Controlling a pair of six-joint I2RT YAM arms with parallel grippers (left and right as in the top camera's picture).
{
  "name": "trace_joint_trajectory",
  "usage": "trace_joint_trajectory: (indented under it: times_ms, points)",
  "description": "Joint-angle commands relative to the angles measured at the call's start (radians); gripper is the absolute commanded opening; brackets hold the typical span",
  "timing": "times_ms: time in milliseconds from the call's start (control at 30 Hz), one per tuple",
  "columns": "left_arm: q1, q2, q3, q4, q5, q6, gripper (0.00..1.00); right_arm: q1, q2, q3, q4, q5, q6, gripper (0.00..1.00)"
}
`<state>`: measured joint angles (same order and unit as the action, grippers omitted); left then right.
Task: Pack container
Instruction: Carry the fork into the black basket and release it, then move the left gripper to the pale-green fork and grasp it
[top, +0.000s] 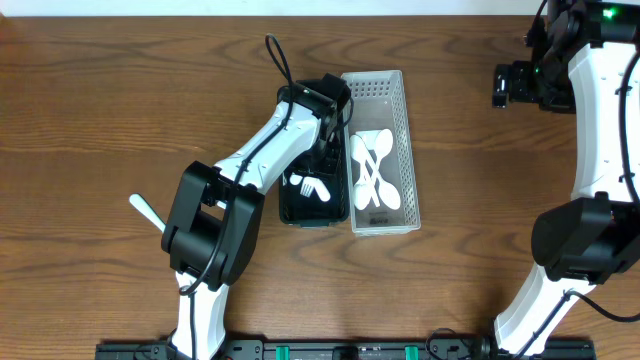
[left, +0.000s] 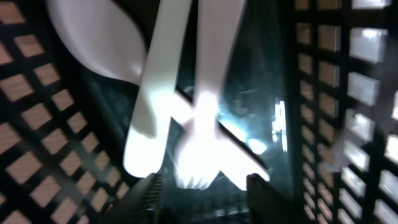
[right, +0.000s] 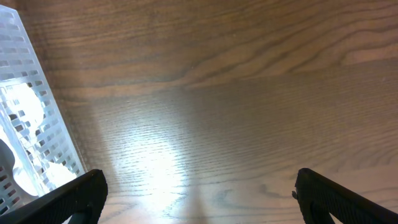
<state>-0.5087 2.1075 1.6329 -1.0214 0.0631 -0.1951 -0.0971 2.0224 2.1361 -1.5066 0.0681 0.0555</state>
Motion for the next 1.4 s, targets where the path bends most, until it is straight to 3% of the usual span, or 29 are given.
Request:
trace_joint_trajectory:
  times_ms: [0,400,533,600,767,933,1100,1233,1367]
  points:
    - [0.005,-0.039,0.019,-0.032,-0.105,0.074,0.51,-0.010,0.009,-0.003,0.002,0.010,-0.013,0.99]
    - [0.058,-0.286,0.068,-0.103,-0.169,0.059,0.64,-0.021,0.009,-0.003,0.024,0.010,-0.031,0.99]
    - [0.177,-0.436,0.068,-0.144,-0.170,0.032,0.71,-0.021,0.009,-0.003,0.014,0.010,-0.031,0.99]
    - [0.269,-0.504,0.068,-0.185,-0.169,-0.028,0.77,-0.021,0.009,-0.003,0.013,0.010,-0.031,0.99]
    - [0.518,-0.605,0.043,-0.322,-0.169,-0.243,0.82,-0.021,0.009,-0.003,0.020,0.010,-0.031,0.99]
    - [0.701,-0.676,-0.126,-0.293,-0.169,-0.275,0.85,-0.021,0.009,-0.003,0.032,0.010,-0.031,0.99]
    - [0.826,-0.733,-0.402,-0.126,-0.094,-0.256,0.93,-0.021,0.009,-0.003,0.025,0.010,-0.031,0.99]
    - [0.884,-0.733,-0.579,0.003,0.039,-0.206,0.94,-0.021,0.009,-0.003,0.021,0.010,-0.031,0.99]
    - [0.886,-0.719,-0.648,0.033,0.041,-0.206,0.95,-0.021,0.009,-0.003,0.022,0.010,-0.031,0.99]
